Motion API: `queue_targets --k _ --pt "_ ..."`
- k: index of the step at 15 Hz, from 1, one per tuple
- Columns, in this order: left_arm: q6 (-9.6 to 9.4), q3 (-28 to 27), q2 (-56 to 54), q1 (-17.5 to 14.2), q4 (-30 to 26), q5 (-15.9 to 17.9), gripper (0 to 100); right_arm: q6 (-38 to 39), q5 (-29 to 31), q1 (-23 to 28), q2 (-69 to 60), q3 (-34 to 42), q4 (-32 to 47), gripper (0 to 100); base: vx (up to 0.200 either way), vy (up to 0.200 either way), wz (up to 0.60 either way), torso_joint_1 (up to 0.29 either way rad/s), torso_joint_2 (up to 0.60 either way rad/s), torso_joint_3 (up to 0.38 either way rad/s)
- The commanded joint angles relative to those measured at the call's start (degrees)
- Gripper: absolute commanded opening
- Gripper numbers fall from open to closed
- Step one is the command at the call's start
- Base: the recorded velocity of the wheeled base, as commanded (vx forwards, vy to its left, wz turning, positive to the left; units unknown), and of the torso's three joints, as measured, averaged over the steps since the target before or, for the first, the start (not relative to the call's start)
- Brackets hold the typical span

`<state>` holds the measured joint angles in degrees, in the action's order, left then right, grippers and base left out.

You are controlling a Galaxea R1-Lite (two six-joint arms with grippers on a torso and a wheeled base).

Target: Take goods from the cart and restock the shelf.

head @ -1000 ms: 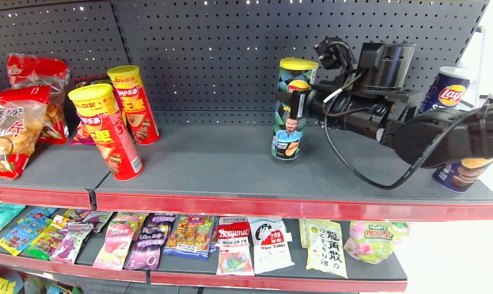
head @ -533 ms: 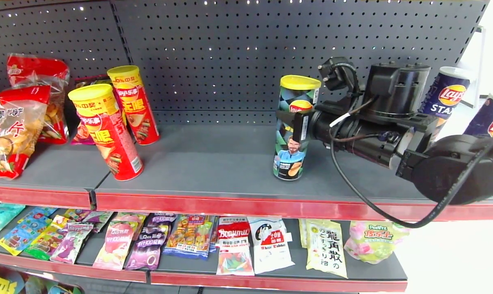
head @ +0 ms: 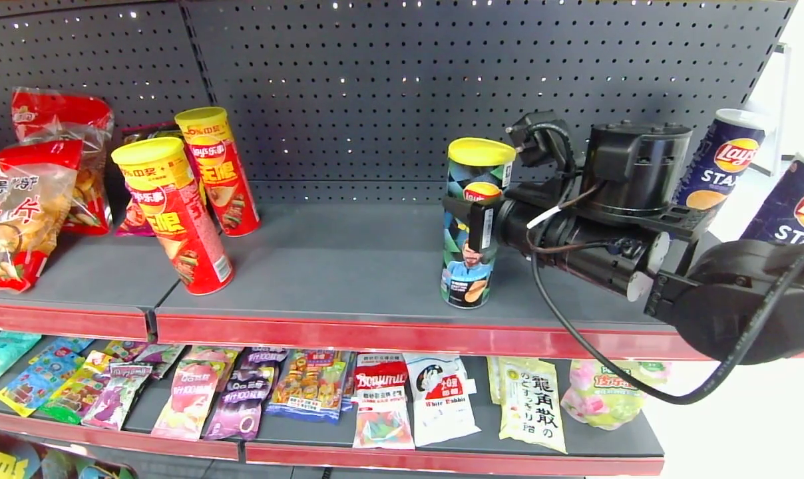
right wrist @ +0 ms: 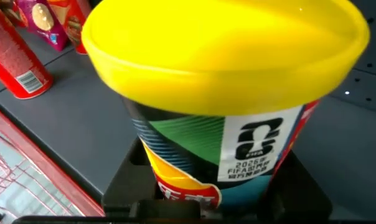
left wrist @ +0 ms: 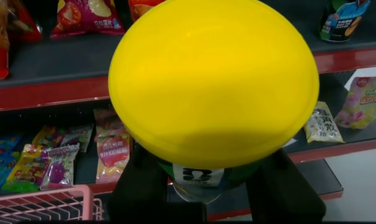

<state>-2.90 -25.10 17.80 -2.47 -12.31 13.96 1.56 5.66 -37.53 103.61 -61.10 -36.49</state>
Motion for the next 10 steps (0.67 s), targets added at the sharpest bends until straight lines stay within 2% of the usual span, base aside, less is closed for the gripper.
queue_targets --k 1,10 --pt "0.00 0.05 0.04 -0.07 0.01 0.02 0 0.46 0.41 -1.31 0.10 0.02 -0.08 0 0.000 0.000 0.00 0.000 0.00 0.000" --pt "0.00 0.14 0.04 -0.07 0.01 0.02 0 0.46 5.42 -3.33 -0.25 0.45 -0.08 0 0.000 0.000 0.00 0.000 0.00 0.000"
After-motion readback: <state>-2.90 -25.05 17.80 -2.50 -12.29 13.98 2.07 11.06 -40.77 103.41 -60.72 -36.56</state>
